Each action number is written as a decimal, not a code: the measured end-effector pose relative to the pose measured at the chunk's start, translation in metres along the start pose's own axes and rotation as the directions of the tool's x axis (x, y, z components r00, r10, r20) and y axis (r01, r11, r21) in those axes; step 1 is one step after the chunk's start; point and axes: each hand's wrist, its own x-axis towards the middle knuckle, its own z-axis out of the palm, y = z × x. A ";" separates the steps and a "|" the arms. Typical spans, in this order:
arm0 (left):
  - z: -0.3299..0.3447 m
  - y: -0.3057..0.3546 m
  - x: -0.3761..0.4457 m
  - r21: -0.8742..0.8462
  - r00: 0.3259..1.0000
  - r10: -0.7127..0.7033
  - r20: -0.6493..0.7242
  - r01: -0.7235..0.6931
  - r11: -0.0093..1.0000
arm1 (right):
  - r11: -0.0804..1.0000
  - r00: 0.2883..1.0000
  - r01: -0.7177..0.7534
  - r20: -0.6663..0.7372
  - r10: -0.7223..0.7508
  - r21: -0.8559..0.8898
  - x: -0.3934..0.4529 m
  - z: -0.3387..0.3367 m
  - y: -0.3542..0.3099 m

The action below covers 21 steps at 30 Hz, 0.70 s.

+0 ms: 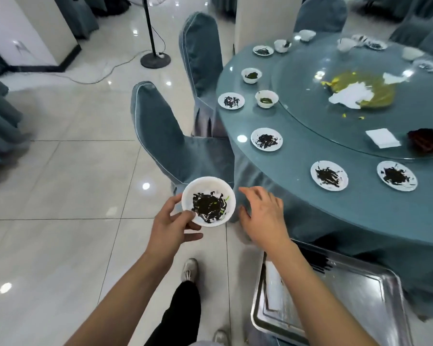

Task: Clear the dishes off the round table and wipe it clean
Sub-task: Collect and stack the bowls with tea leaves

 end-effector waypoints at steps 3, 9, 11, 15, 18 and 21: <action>0.004 0.021 0.054 0.011 0.999 0.000 0.032 0.000 1.000 | 0.999 0.999 -0.031 -0.013 0.031 -0.033 0.051 0.008 0.002; 0.013 0.074 0.158 0.041 0.995 0.006 0.100 -0.010 0.999 | 0.992 0.993 -0.115 -0.028 0.113 -0.056 0.153 0.019 -0.006; 0.015 0.089 0.189 0.046 0.991 0.015 0.136 -0.021 0.999 | 0.988 0.989 -0.145 -0.029 0.144 -0.050 0.182 0.022 -0.007; 0.026 0.112 0.242 0.049 0.989 -0.007 0.147 0.000 0.999 | 0.980 0.980 -0.198 -0.030 0.196 -0.037 0.229 0.031 0.001; 0.037 0.121 0.277 0.046 0.986 -0.030 0.165 0.023 0.999 | 0.971 0.972 -0.235 -0.024 0.235 -0.033 0.264 0.037 0.012; 0.050 0.129 0.315 0.058 0.987 -0.042 0.154 0.033 0.998 | 0.958 0.958 -0.286 -0.012 0.286 -0.023 0.305 0.042 0.031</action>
